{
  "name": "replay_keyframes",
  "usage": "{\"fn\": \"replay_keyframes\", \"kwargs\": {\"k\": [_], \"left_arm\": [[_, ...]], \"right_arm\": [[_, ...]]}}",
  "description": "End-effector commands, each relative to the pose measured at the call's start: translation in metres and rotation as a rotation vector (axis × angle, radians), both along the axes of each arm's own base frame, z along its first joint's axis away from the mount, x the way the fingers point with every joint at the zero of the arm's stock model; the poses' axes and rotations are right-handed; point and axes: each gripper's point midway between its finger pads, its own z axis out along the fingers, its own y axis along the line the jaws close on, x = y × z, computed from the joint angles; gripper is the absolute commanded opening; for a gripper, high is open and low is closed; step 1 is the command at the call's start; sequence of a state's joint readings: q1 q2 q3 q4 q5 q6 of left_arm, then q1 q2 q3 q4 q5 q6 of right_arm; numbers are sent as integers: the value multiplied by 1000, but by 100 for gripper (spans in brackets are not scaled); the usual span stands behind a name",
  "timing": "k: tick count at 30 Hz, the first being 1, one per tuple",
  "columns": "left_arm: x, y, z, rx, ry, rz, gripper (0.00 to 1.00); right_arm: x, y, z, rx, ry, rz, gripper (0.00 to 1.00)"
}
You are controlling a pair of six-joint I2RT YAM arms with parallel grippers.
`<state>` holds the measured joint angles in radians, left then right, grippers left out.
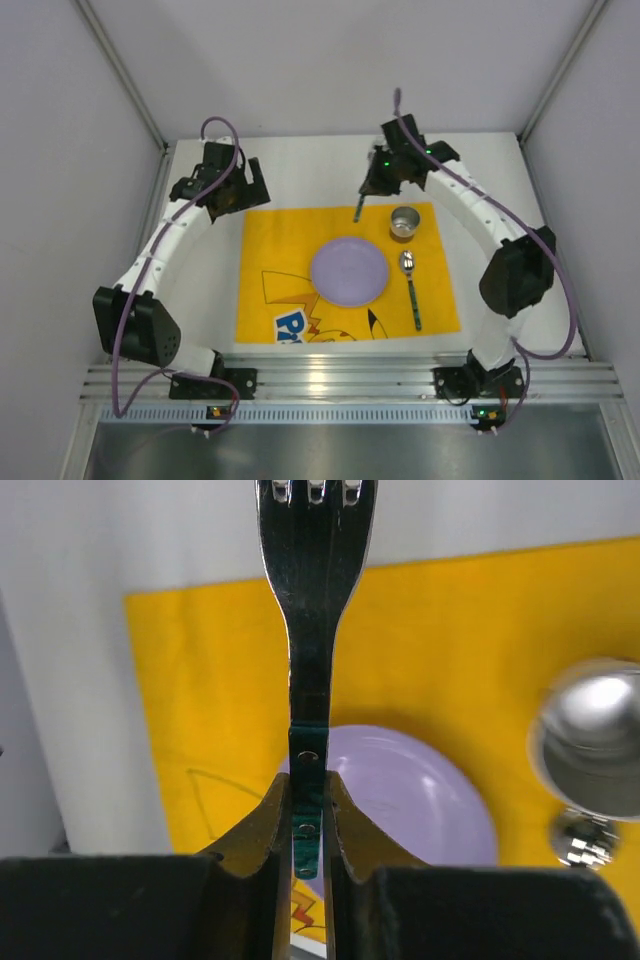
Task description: Set the dinner table for one person
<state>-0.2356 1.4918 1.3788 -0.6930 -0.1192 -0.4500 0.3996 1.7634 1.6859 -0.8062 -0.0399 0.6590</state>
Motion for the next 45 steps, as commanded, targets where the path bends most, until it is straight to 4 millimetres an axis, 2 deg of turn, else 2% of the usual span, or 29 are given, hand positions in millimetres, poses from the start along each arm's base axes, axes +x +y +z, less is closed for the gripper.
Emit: {"fn": "replay_keyframes", "kwargs": {"k": [1,2,3,4,5,6,8,10,12,15,18,20,25,30,33,38,42,43,45], "left_arm": [[-20,22,20,46,-41,65,98],[-26,27,23,50,-53,86,99],[-32,31,23,56,-48,99,98],[-36,33,25,55,-54,110,98],[-41,35,23,52,-50,120,98],[-48,37,29,47,-66,124,98],[-58,41,29,48,-65,133,98],[-71,46,32,56,-67,143,98],[-78,48,32,52,-70,149,99],[-92,49,33,33,-75,156,98],[-102,50,32,21,-75,161,98],[-107,50,31,9,-80,166,98],[-112,50,31,-3,-86,173,98],[-110,49,33,-9,-94,171,98],[-108,49,36,-12,-100,173,98],[-103,48,34,-6,-98,174,98],[-95,51,38,18,-106,179,98],[-91,52,43,31,-116,182,98],[-84,54,50,42,-140,188,98]], "right_arm": [[-43,107,-9,133,142,247,0],[-57,142,2,168,129,327,0],[-62,158,-1,182,140,358,0],[-75,187,-4,213,166,424,0],[-78,201,-4,239,175,441,0],[-82,212,-16,246,210,450,0],[-96,240,-12,317,246,476,0],[-109,258,-27,342,315,475,0],[-117,265,-44,329,360,464,0],[-129,263,-77,277,430,416,0],[-137,253,-110,206,471,380,0],[-140,251,-123,179,482,384,0],[-151,245,-146,106,509,413,0],[-153,237,-165,50,523,429,0],[-156,234,-167,32,532,440,5],[-150,236,-153,20,486,478,41],[-145,233,-133,4,425,504,43],[-144,233,-128,1,399,523,47],[-136,235,-104,12,329,542,49]]}}
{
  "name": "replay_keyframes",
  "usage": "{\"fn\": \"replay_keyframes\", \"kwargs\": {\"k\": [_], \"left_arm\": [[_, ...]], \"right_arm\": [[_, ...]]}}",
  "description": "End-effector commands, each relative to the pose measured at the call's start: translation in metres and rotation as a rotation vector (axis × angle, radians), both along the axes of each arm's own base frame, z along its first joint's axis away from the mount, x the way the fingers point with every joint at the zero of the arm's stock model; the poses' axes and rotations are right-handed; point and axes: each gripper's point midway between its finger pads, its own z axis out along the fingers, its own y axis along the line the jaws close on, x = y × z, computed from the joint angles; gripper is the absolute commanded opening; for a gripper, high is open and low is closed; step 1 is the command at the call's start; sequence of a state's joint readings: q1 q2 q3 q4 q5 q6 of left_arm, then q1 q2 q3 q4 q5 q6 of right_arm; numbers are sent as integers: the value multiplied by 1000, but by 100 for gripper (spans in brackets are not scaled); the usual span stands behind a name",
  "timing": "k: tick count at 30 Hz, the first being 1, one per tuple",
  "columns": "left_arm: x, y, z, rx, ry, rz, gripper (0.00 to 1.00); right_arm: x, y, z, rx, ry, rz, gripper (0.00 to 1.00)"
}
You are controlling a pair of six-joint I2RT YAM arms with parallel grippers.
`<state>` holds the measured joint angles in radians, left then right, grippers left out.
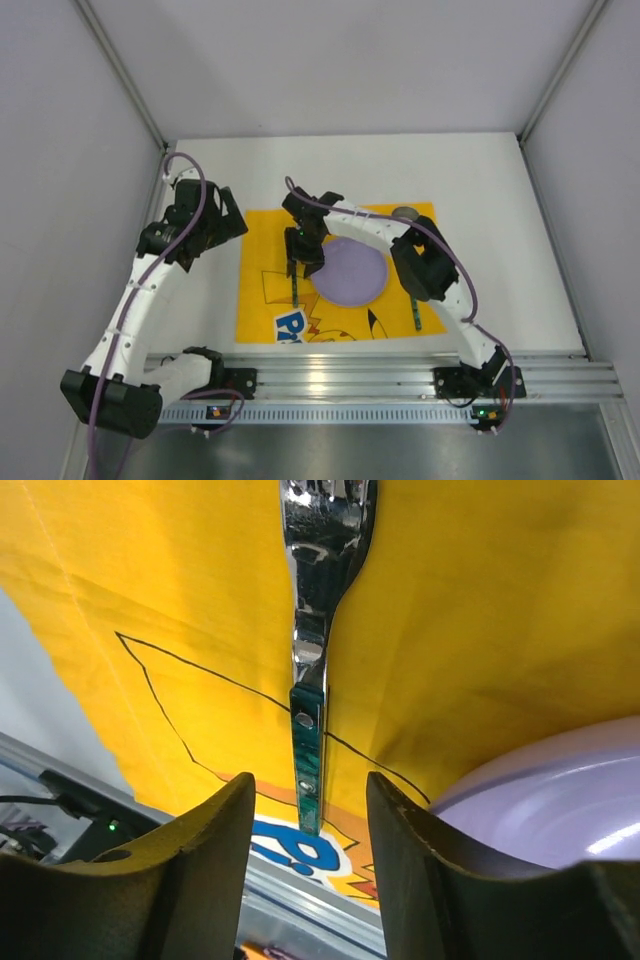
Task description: Set the dinner table for one person
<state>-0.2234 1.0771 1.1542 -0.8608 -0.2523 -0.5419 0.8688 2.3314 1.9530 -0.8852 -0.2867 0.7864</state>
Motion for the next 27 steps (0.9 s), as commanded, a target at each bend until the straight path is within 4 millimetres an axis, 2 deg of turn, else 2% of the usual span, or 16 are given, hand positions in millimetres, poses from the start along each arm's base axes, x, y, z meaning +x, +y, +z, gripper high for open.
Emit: {"fn": "replay_keyframes", "kwargs": {"k": [1,8,10,11,13,14,15,16,17,18,20,22,23,24,25,27], "left_arm": [[22,9,36,46,-114,23,98],[38,37,55,203,-227,94,99],[45,40,48,250,-298,65,99],[48,39,41,260,-320,51,99],[59,33,19,285,-420,-8,99],[63,31,12,288,-466,-23,98],[58,32,-30,307,-437,-42,99],[70,30,-19,307,-561,-31,99],[71,29,-31,311,-581,-39,99],[63,33,-67,325,-545,-53,99],[75,28,-84,337,-572,-94,99],[81,32,-105,337,-525,-88,99],[86,32,-119,339,-497,-88,99],[86,35,-126,338,-493,-80,99],[90,36,-123,342,-519,-73,98],[99,38,-125,325,-505,-73,99]], "right_arm": [[8,12,67,79,-172,83,50],[22,10,184,250,-450,124,56],[23,1,204,261,-533,147,60],[23,-7,233,301,-602,140,64],[22,-22,243,285,-672,158,69],[16,-32,269,317,-729,154,70],[17,-41,268,299,-761,158,71],[14,-48,276,301,-789,152,72],[7,-61,298,327,-837,141,74],[6,-69,297,311,-862,146,75],[-1,-93,321,315,-937,114,78],[-2,-114,320,266,-981,81,88],[-9,-132,338,282,-1032,47,90],[-7,-145,324,226,-1046,29,92],[-8,-154,330,233,-1084,1,99],[-15,-186,332,209,-1163,-61,100]]}}
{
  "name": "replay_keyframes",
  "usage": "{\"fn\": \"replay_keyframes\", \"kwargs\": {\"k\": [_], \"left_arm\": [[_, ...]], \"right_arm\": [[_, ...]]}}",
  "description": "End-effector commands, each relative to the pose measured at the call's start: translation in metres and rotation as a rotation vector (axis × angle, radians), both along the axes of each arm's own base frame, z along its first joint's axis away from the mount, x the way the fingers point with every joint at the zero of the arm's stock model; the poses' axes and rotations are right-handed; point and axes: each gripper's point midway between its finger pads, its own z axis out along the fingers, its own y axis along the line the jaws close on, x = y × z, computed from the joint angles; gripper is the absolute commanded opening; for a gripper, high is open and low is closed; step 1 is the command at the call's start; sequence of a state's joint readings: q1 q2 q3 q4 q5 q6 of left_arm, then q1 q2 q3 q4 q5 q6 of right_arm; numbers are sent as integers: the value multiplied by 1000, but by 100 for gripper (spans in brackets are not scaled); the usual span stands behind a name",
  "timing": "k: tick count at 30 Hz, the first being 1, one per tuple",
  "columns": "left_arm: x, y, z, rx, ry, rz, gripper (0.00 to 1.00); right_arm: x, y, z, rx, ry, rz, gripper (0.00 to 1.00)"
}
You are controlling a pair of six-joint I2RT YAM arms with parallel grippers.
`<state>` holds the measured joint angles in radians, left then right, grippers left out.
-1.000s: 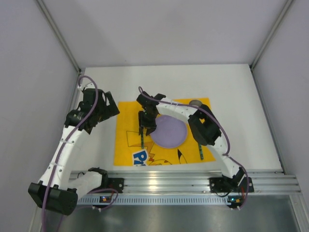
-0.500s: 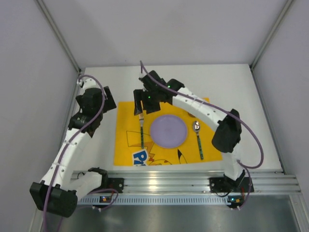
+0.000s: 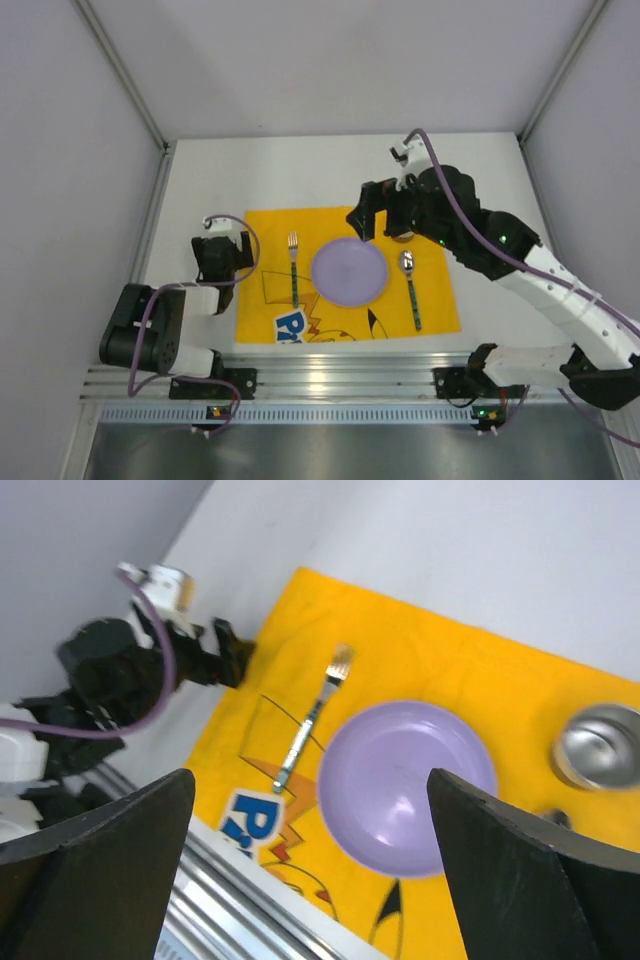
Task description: Set the dinner table for one person
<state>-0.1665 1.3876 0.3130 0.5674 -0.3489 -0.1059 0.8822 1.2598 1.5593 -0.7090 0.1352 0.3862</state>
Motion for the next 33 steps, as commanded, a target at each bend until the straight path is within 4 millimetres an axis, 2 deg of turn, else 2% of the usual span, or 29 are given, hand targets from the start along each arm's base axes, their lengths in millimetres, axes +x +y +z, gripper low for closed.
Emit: {"fn": "replay_keyframes", "kwargs": {"k": [1,2,4,5,6,7,8,9,10,11,12,13,14,15,16,17,19,20,21,22,23,25,26,30,31,32,33], "left_arm": [[51,-5,64,-38,-286,-37,98],[53,-6,56,-39,-253,-40,99],[62,-4,54,-47,-226,-62,98],[64,-8,52,-61,-211,-95,98],[67,-4,52,-61,-211,-97,98],[68,-3,54,-60,-221,-101,98],[68,-2,57,-62,-237,-109,98],[64,1,54,-54,-238,-123,98],[66,-2,64,-54,-296,-142,99],[63,-3,65,-62,-339,-154,99],[46,-6,47,-58,-333,-193,95],[51,-4,54,-49,-383,-187,90],[50,-2,49,-54,-350,-177,93],[59,1,51,-63,-333,-146,95],[60,0,50,-73,-315,-147,96],[57,1,48,-64,-325,-146,98],[57,1,51,-59,-347,-149,98],[57,1,50,-59,-341,-149,98],[57,1,50,-59,-340,-147,98],[57,1,50,-59,-340,-149,98],[57,1,50,-60,-341,-147,98],[57,1,50,-59,-341,-148,98],[57,1,50,-60,-341,-147,98],[57,1,51,-59,-343,-149,99],[57,1,50,-59,-340,-147,99],[57,1,50,-61,-340,-148,99],[57,1,50,-59,-338,-147,98]], "right_arm": [[4,-44,21,42,-192,-145,100],[-5,-61,17,63,-234,-162,100],[-3,-89,19,66,-325,-251,100],[-4,-107,16,104,-367,-321,100],[2,-136,13,96,-388,-472,100],[3,-153,9,100,-400,-553,100],[0,-169,14,134,-428,-615,100],[2,-183,-1,60,-443,-679,100],[2,-188,-5,29,-455,-692,100],[3,-193,-14,-8,-464,-709,100],[4,-201,-20,-73,-475,-738,100],[6,-205,-28,-111,-471,-769,100],[8,-210,-36,-137,-465,-807,100],[11,-220,-50,-163,-453,-877,100],[14,-220,-58,-177,-452,-881,100],[19,-207,-79,-216,-447,-787,100],[29,-203,-87,-185,-483,-730,100],[33,-198,-114,-210,-469,-674,100],[41,-213,-113,-182,-490,-746,100],[46,-221,-127,-205,-476,-774,100],[51,-243,-149,-238,-451,-844,100],[61,-258,-161,-227,-468,-895,100],[66,-279,-173,-228,-453,-934,100],[92,-305,-189,-186,-476,-982,100],[99,-308,-209,-216,-437,-984,100],[108,-310,-196,-186,-509,-977,100],[114,-307,-200,-204,-513,-949,100]]}}
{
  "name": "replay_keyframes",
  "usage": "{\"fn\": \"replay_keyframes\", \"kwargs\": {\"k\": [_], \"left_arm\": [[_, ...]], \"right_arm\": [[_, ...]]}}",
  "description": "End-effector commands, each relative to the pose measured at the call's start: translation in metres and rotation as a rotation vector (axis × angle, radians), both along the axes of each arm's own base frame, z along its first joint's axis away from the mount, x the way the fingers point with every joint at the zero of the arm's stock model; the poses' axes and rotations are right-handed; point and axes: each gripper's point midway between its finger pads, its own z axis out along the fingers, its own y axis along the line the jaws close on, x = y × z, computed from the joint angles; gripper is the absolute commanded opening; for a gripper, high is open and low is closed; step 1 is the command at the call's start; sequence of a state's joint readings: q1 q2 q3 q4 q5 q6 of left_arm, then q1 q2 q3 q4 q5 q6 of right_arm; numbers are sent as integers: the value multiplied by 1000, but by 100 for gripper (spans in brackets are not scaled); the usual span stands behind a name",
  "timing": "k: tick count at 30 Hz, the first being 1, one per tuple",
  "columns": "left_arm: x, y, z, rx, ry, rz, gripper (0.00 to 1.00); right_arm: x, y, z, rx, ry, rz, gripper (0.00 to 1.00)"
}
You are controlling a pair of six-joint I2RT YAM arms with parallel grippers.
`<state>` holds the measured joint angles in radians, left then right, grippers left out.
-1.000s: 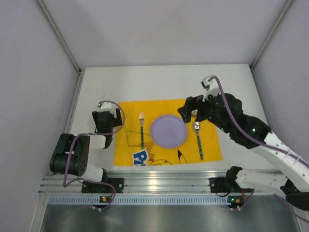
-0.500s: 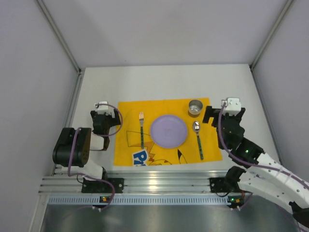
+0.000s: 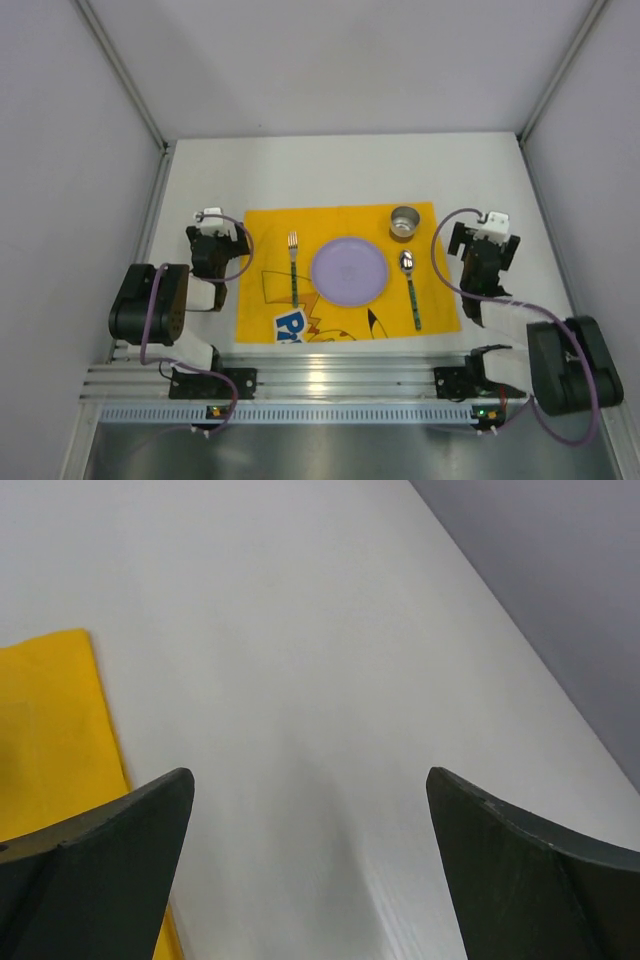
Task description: Set the dinner table for one person
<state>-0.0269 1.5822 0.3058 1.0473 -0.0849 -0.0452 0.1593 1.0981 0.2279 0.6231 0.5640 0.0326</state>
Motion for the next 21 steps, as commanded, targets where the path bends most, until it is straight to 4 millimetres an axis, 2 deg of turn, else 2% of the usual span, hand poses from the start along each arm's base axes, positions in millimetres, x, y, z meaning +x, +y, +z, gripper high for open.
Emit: {"fn": "replay_keyframes", "kwargs": {"k": [1,2,3,4,5,9,21], "left_arm": [[8,-1,20,1,-81,-14,98],[8,-1,20,3,-84,-15,98],[8,-1,20,2,-84,-16,98],[8,-1,20,3,-81,-13,98],[8,-1,20,2,-83,-16,99],[8,-1,20,1,-83,-14,99],[8,-1,19,2,-80,-13,98]], "right_arm": [[38,17,29,32,-217,129,100],[44,23,39,11,-271,188,100],[44,29,32,-2,-270,237,100],[50,46,26,-28,-262,351,100],[53,49,26,-39,-244,375,100],[54,46,16,-20,-200,369,100],[56,45,17,-14,-204,357,100]]}}
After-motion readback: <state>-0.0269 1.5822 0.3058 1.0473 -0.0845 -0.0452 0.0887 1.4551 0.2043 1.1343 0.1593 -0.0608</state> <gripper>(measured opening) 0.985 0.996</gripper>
